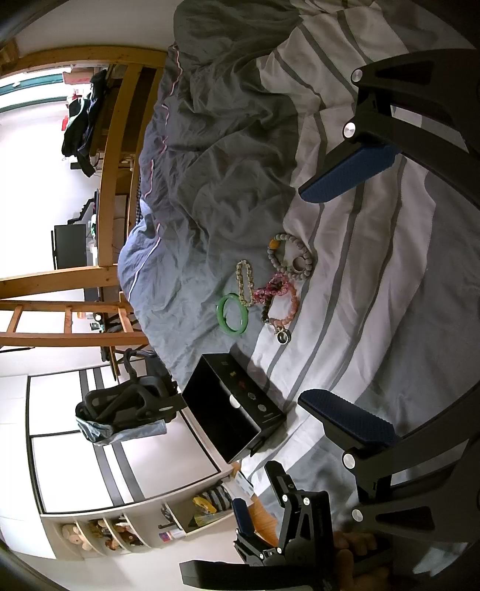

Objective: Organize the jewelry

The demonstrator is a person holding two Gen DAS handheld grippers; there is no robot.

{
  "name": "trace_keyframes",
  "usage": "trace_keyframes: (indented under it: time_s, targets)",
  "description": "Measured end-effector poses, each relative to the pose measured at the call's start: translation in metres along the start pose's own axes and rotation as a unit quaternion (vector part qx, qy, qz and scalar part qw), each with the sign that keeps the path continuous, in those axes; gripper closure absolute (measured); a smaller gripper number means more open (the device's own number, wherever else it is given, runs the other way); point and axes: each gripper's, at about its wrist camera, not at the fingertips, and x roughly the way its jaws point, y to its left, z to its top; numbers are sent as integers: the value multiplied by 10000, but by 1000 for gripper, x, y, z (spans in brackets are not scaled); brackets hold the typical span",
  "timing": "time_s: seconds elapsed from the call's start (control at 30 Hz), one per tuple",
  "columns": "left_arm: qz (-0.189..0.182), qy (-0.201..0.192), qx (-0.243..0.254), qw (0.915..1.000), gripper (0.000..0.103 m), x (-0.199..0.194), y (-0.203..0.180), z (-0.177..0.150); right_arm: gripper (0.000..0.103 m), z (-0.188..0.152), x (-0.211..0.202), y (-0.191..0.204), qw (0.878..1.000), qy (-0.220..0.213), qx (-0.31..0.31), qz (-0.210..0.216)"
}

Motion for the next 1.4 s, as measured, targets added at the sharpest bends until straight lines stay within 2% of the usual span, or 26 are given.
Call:
trace_keyframes:
  time_s: [0.8,1.0,1.4]
  targets:
    - [12,39,49,10000,6,1,-3,0,3,1,0,1,10000,19,-3,-10]
    - [-7,47,185,9998,6,6,-12,-3,3,-1,2,1,10000,46,-17,-2]
    - [-494,118,360,9981,6,33,-35,5,3,3,22,-17,9988,236,406,102]
